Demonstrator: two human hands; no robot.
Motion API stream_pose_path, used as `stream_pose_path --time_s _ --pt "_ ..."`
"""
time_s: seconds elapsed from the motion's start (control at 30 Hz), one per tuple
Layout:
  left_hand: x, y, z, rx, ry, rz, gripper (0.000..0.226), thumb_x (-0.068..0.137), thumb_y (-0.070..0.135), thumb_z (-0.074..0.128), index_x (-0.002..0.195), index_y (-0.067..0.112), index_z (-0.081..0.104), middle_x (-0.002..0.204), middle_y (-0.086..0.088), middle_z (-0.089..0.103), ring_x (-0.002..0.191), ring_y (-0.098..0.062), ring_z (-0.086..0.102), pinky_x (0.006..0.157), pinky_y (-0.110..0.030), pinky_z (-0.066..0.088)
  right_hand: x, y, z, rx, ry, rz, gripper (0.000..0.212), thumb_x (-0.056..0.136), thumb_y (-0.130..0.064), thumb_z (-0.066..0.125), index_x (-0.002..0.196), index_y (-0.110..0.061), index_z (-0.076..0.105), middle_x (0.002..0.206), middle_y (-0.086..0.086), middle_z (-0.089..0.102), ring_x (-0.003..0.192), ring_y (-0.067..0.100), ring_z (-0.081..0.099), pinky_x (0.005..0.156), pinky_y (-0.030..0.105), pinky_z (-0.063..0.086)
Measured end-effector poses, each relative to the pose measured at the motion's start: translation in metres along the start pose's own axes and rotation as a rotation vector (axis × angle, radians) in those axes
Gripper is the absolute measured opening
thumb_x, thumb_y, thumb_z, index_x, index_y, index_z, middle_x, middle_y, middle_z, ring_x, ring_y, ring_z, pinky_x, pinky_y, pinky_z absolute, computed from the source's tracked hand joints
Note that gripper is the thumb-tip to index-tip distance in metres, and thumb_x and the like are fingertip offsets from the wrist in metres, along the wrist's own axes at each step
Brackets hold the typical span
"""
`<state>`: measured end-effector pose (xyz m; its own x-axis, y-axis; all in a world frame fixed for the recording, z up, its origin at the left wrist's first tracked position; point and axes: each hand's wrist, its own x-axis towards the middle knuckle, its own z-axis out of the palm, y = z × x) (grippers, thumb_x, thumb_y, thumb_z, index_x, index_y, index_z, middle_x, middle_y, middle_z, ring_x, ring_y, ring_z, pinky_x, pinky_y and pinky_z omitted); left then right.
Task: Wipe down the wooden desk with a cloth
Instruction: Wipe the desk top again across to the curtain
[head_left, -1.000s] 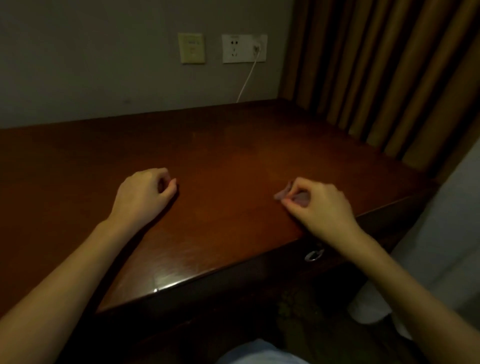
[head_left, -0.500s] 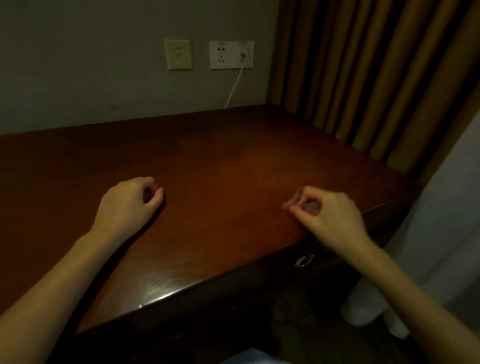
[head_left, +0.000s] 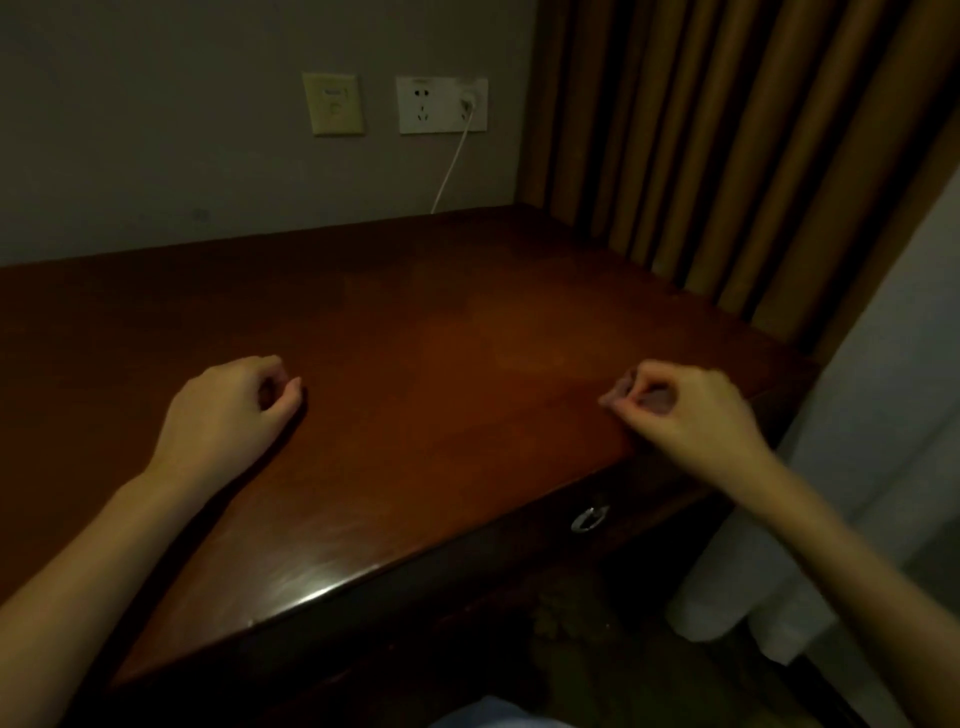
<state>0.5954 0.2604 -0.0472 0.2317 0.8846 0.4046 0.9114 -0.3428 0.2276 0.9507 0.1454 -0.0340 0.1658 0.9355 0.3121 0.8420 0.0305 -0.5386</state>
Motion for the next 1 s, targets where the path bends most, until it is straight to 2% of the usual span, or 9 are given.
stream_pose_path --time_s 0.13,0.23,0.33,0.47,0.57,0.67,0.8,0.9,1.0 --pt "0.0 0.001 0.0 0.0 0.001 -0.003 0.018 0.095 0.028 0.053 0.083 0.015 0.056 0.07 0.002 0.053 0.062 -0.012 0.051 0.054 -0.027 0.039 0.035 -0.002 0.006 -0.144 0.044 0.112 0.02 0.082 -0.04 0.059 0.066 -0.032 0.05 0.085 -0.021 0.069 0.088 0.012 0.066 0.073 0.038 0.055" --pt "-0.001 0.0 -0.001 -0.007 0.002 0.001 0.019 0.095 0.027 0.053 0.079 0.017 0.054 0.067 0.003 0.051 0.059 -0.011 0.05 0.051 -0.026 0.037 0.007 -0.029 0.021 -0.07 -0.051 -0.053 0.021 0.083 -0.034 0.062 0.066 -0.035 0.049 0.085 -0.024 0.068 0.082 -0.002 0.064 0.07 0.032 0.055" --pt "-0.002 -0.001 -0.001 -0.011 0.001 0.005 0.02 0.095 0.026 0.054 0.078 0.017 0.054 0.066 0.003 0.05 0.058 -0.012 0.049 0.05 -0.027 0.036 -0.026 -0.025 0.011 0.071 -0.185 -0.14 0.021 0.084 -0.025 0.066 0.067 -0.03 0.054 0.087 -0.024 0.069 0.089 -0.006 0.064 0.073 0.028 0.056" --pt "-0.001 0.0 0.0 -0.011 -0.005 0.003 0.02 0.095 0.026 0.053 0.078 0.016 0.054 0.066 0.003 0.05 0.057 -0.012 0.049 0.05 -0.028 0.038 0.011 0.031 -0.019 -0.026 -0.001 0.067 0.02 0.079 -0.026 0.068 0.064 -0.028 0.055 0.078 -0.029 0.067 0.086 0.002 0.066 0.079 0.041 0.055" --pt "-0.001 0.001 -0.001 0.004 0.0 0.005 0.02 0.095 0.027 0.053 0.077 0.016 0.054 0.065 0.003 0.05 0.057 -0.011 0.049 0.049 -0.026 0.034 0.043 0.027 -0.017 -0.154 0.022 0.17 0.02 0.077 -0.043 0.061 0.064 -0.03 0.053 0.083 -0.019 0.069 0.09 0.014 0.066 0.078 0.039 0.054" --pt "-0.001 0.001 -0.002 -0.004 -0.002 -0.002 0.02 0.095 0.026 0.053 0.078 0.015 0.054 0.066 0.002 0.05 0.057 -0.012 0.048 0.05 -0.025 0.033 0.046 -0.005 0.007 -0.133 -0.026 0.073 0.014 0.069 -0.053 0.053 0.066 -0.04 0.054 0.085 -0.015 0.071 0.088 0.014 0.066 0.076 0.039 0.055" --pt "-0.002 -0.001 0.0 0.006 0.007 -0.006 0.019 0.095 0.027 0.053 0.079 0.016 0.056 0.068 0.003 0.051 0.059 -0.011 0.05 0.052 -0.027 0.04 0.0 -0.027 0.012 0.041 -0.241 -0.138 0.027 0.082 -0.026 0.068 0.062 -0.035 0.051 0.081 -0.025 0.068 0.087 -0.007 0.065 0.072 0.025 0.054" --pt "-0.002 0.0 0.001 0.028 0.021 0.003 0.02 0.094 0.028 0.054 0.077 0.018 0.055 0.067 0.003 0.051 0.058 -0.012 0.05 0.052 -0.029 0.043 0.013 0.018 -0.014 0.058 -0.139 -0.002 0.026 0.078 -0.018 0.072 0.06 -0.029 0.056 0.08 -0.021 0.07 0.087 0.0 0.067 0.08 0.036 0.056" --pt "0.0 0.006 0.0 0.048 0.036 0.015 0.021 0.094 0.031 0.053 0.076 0.019 0.053 0.066 0.006 0.051 0.058 -0.009 0.049 0.051 -0.029 0.043 0.051 0.038 -0.025 -0.081 -0.013 0.176 0.019 0.073 -0.038 0.068 0.061 -0.029 0.057 0.08 -0.02 0.07 0.091 0.012 0.067 0.083 0.042 0.054"
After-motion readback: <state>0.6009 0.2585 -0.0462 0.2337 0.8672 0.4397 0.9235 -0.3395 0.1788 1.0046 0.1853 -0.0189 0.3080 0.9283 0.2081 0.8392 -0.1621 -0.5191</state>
